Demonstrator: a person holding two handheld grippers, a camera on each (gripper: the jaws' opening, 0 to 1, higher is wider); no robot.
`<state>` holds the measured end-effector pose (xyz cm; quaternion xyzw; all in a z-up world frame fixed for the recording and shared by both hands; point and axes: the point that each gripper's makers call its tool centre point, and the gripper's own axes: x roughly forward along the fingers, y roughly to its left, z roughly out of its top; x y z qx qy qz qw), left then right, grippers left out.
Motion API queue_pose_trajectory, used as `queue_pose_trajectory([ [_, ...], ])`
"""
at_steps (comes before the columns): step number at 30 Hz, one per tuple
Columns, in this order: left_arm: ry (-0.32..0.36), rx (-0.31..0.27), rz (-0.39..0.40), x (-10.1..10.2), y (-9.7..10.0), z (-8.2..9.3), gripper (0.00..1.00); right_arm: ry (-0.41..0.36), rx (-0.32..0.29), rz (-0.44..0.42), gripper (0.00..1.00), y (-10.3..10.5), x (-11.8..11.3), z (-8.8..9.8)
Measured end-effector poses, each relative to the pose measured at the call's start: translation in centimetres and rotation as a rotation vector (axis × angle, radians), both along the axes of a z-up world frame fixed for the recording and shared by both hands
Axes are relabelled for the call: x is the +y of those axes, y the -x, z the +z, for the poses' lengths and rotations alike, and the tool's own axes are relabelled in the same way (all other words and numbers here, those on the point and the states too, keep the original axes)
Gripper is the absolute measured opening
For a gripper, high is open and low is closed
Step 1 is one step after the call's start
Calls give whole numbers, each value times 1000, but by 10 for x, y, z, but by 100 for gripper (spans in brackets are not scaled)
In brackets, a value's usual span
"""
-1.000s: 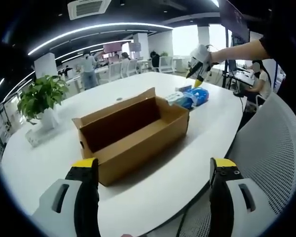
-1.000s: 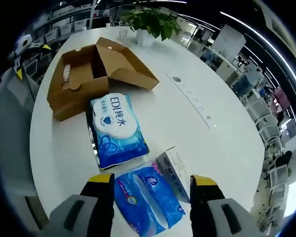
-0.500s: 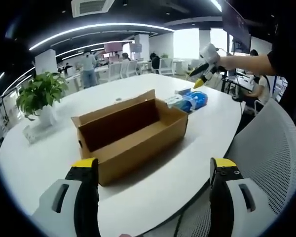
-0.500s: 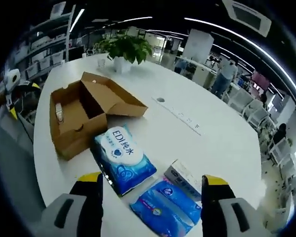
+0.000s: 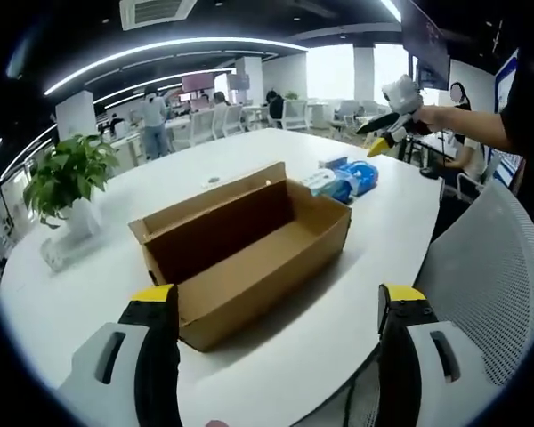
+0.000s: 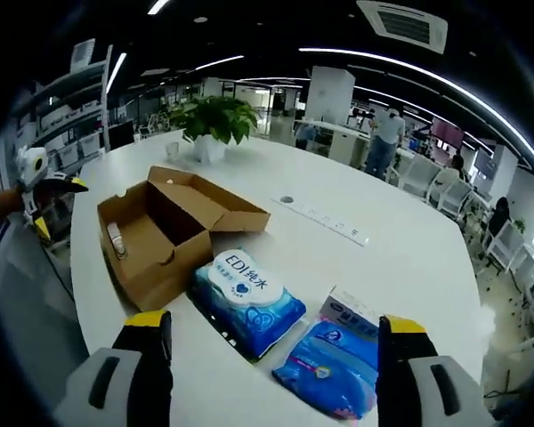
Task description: Operate the shoe box by opening the lid, removing the specified soft item, and placing it in the target area until the item is outside and the box remains undamaged.
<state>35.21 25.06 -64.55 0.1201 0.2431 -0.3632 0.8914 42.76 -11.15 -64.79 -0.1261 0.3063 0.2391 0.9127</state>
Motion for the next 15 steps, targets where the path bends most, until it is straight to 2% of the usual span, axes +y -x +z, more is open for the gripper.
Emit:
queue_pose_trajectory([
  [5, -31, 13, -25, 6, -14, 4, 86, -35, -8, -35, 99, 9, 6, 3],
  [10, -58, 15, -45, 9, -26, 10, 86, -10, -18, -27, 100, 23, 14, 3],
  [15, -87, 23, -70, 11, -38, 14, 83, -30, -28, -24, 100, 35, 25, 7],
])
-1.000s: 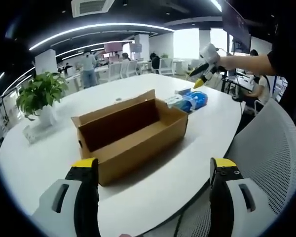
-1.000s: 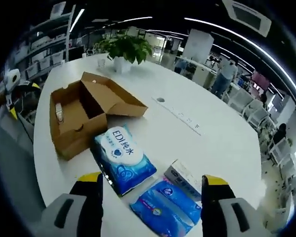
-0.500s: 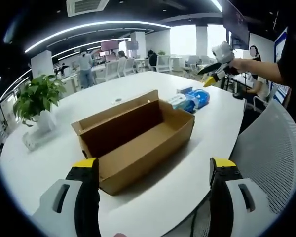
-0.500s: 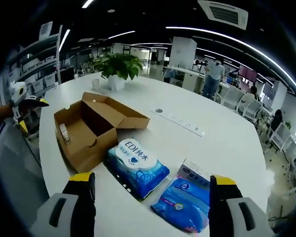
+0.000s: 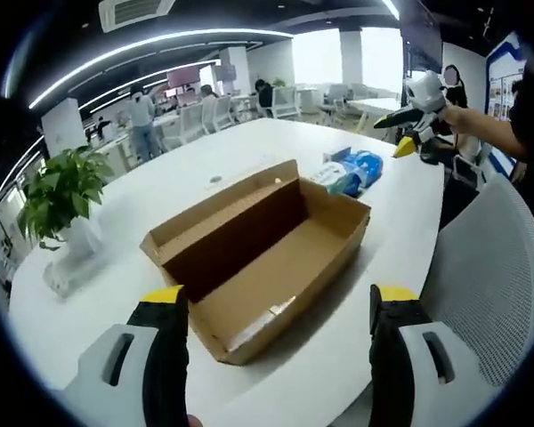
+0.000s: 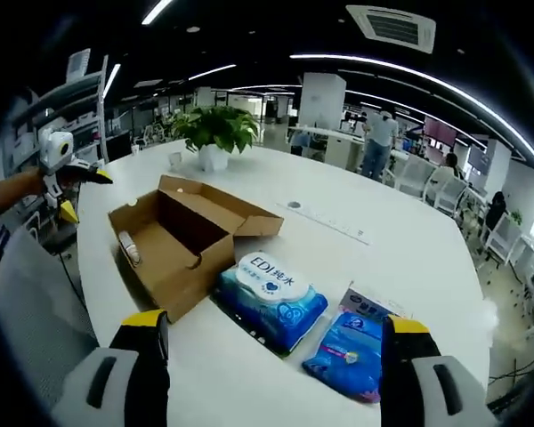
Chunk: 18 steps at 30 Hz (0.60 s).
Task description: Operate the shoe box by opening the lid, removing the specified soft item, and placing it in the target area until the item is outside and the box remains undamaged.
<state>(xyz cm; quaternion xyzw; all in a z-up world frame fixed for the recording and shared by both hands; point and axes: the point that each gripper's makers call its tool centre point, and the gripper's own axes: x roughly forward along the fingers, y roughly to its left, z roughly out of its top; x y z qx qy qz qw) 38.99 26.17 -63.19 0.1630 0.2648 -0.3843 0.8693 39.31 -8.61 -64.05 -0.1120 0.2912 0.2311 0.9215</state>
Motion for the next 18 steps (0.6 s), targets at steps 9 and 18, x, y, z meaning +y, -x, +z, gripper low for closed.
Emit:
queue_pose_trajectory([
  [9, -79, 37, -82, -6, -10, -5, 72, 28, 6, 7, 100, 20, 10, 0],
  [18, -147, 29, -163, -13, -24, -6, 64, 10, 7, 13, 100, 35, 24, -1],
])
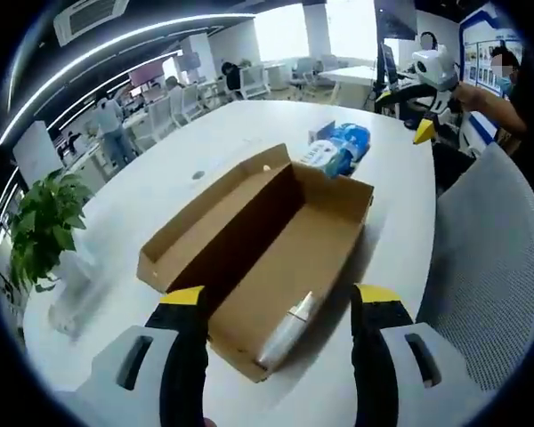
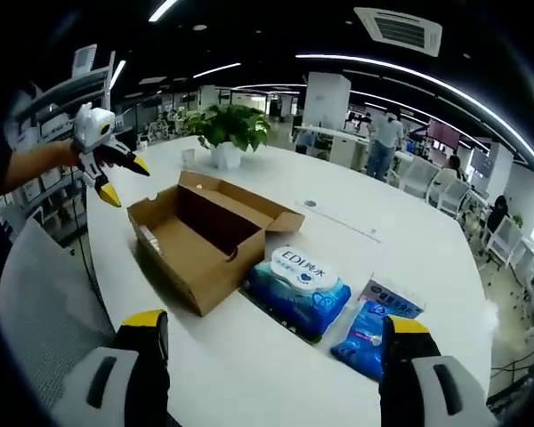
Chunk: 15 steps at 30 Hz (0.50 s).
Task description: Operate the shoe box by opening the lid, removing the specified soft item, and placing it in the target area until the item is outside and the box remains undamaged.
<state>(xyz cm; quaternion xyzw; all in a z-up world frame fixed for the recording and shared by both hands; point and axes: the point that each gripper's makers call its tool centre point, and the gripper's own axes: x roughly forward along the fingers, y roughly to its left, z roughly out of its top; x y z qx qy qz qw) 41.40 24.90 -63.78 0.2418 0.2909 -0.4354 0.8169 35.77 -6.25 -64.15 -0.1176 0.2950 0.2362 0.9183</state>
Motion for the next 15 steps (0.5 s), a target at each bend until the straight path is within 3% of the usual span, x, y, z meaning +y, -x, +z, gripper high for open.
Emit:
queue_pose_trajectory([
  [15, -85, 10, -94, -5, -28, -8, 58, -10, -18, -37, 99, 25, 16, 4],
])
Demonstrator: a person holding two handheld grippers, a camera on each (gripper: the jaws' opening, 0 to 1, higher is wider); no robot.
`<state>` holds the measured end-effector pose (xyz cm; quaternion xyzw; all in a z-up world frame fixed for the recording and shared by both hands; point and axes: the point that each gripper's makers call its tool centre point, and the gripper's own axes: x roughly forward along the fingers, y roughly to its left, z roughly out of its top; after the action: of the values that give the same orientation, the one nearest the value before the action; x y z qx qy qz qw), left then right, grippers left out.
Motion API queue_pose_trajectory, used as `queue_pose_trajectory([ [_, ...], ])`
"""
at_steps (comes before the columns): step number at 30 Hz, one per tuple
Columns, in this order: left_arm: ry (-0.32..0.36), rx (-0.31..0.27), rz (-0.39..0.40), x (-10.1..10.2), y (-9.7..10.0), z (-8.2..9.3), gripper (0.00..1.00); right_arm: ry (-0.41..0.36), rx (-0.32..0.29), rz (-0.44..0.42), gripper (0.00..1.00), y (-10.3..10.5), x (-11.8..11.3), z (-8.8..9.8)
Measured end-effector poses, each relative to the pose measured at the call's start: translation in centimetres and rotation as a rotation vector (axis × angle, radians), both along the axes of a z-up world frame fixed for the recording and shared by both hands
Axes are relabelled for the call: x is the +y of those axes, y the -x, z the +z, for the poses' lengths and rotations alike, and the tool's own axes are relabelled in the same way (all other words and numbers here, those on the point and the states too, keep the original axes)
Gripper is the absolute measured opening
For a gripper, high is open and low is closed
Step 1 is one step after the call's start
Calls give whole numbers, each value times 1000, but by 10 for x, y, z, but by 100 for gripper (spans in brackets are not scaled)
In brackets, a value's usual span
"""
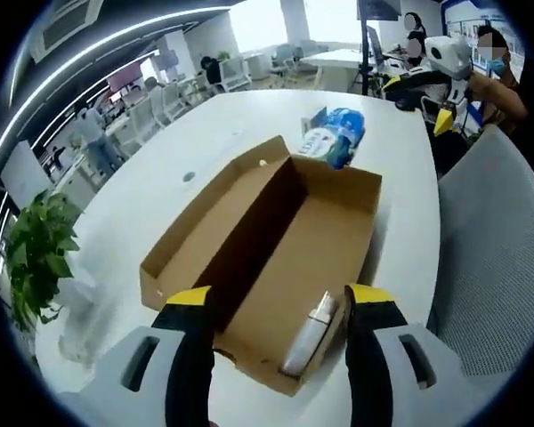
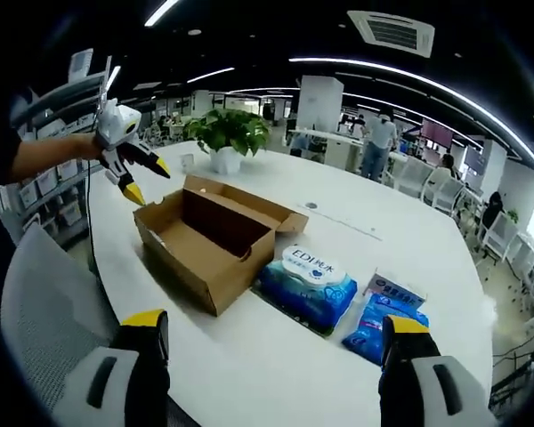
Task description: Operate the shoe box by opening the lid, removing the specified soft item, and placing it in the target area until the item is outside and the box remains undamaged.
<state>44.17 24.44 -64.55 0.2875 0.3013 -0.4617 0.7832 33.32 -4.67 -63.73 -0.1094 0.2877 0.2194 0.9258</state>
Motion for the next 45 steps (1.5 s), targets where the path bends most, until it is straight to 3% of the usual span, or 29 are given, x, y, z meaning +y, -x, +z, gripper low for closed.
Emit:
queue_pose_trajectory([
  [7, -53, 26, -60, -4, -4, -13, 54, 11, 5, 34, 99, 15, 9, -3],
  [14, -156, 60, -138, -5, -3, -35, 54, 9, 40, 31, 98, 32, 13, -15],
  [28, -349, 204, -327, -5, 4, -79, 50, 1, 70, 1, 98, 42, 12, -24],
  [37, -407, 228, -368, -2, 6, -96, 47, 11, 92, -14, 97, 48, 8, -33],
  [45, -417, 216, -390, -3, 10, -108, 41, 17, 107, -40, 96, 48, 1, -38],
])
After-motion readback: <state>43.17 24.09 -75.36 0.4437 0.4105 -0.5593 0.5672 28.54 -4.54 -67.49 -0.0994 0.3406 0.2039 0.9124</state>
